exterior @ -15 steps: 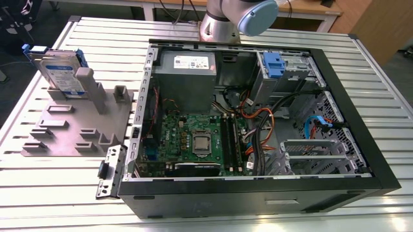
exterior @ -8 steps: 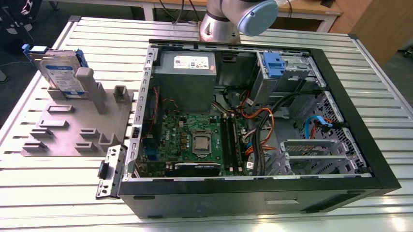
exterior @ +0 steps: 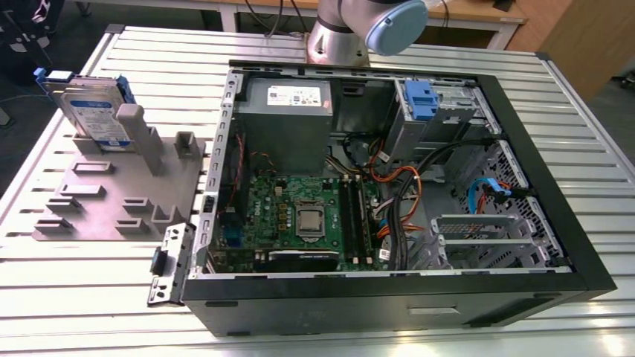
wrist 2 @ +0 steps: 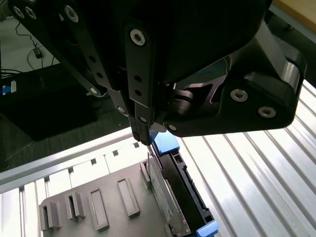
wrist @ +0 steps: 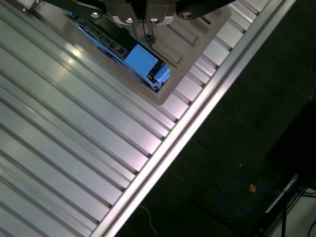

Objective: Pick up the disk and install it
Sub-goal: 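Pick up the disk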

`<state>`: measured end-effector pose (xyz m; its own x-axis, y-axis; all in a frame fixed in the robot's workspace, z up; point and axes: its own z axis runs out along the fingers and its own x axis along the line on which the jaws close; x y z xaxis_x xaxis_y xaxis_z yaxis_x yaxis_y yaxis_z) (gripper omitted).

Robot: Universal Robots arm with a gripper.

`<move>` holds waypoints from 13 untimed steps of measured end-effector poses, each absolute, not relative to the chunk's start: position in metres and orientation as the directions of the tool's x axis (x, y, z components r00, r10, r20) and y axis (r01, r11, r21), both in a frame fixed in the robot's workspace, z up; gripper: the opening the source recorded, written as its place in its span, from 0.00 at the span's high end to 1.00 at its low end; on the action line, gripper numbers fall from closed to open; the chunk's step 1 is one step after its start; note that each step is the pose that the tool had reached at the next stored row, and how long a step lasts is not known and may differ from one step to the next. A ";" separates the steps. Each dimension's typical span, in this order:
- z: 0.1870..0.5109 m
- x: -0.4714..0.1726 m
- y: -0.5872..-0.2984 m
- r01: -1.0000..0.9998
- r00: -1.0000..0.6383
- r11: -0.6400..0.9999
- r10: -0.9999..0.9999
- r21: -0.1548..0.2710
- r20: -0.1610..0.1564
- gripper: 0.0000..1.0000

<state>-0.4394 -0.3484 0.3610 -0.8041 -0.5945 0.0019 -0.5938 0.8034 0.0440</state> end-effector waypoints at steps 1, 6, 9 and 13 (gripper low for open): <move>0.361 -0.439 -0.348 -0.596 -0.802 0.802 -0.597 0.044 0.002 0.89; 0.361 -0.439 -0.348 -0.610 -0.792 0.792 -0.610 0.044 0.002 0.89; 0.361 -0.439 -0.348 -0.620 -0.784 0.784 -0.620 0.044 0.002 0.89; 0.361 -0.439 -0.348 -0.644 -0.765 0.764 -0.644 0.044 0.002 0.89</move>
